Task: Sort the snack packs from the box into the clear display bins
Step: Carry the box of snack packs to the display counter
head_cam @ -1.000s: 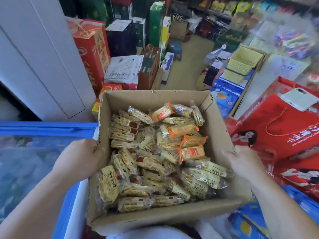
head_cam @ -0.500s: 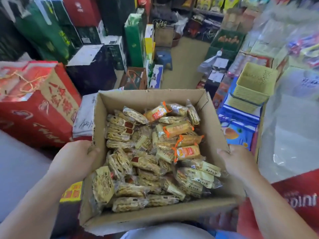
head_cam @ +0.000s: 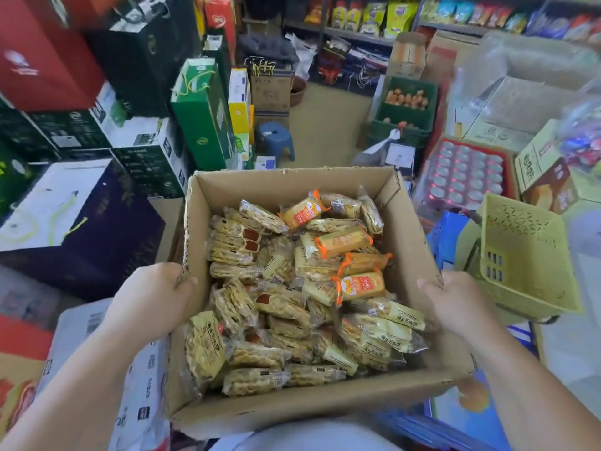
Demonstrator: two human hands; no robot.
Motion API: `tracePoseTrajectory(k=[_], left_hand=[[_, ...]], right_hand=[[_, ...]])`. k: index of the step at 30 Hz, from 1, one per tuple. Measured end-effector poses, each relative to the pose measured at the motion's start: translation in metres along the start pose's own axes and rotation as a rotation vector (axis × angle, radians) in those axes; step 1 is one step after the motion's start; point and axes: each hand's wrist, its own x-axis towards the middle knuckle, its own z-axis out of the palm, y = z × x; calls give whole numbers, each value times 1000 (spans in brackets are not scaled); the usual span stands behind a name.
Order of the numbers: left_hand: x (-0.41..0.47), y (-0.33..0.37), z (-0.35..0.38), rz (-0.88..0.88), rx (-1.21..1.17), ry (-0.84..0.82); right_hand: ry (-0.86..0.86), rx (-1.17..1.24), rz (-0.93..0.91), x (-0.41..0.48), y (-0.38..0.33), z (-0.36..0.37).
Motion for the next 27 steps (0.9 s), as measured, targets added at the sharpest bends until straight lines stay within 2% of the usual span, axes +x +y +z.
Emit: tracePoseTrajectory(k=[7, 13, 20, 27], left_hand=[[191, 92, -13, 184, 87, -40], [336, 193, 12, 256, 119, -79], [479, 352, 35, 352, 194, -142], [595, 516, 72, 582, 225, -209]], right_hand=[[88, 67, 144, 130, -35, -16], [122, 69, 224, 268, -32, -17], [119, 61, 344, 426, -9, -52], [200, 157, 567, 503, 32, -78]])
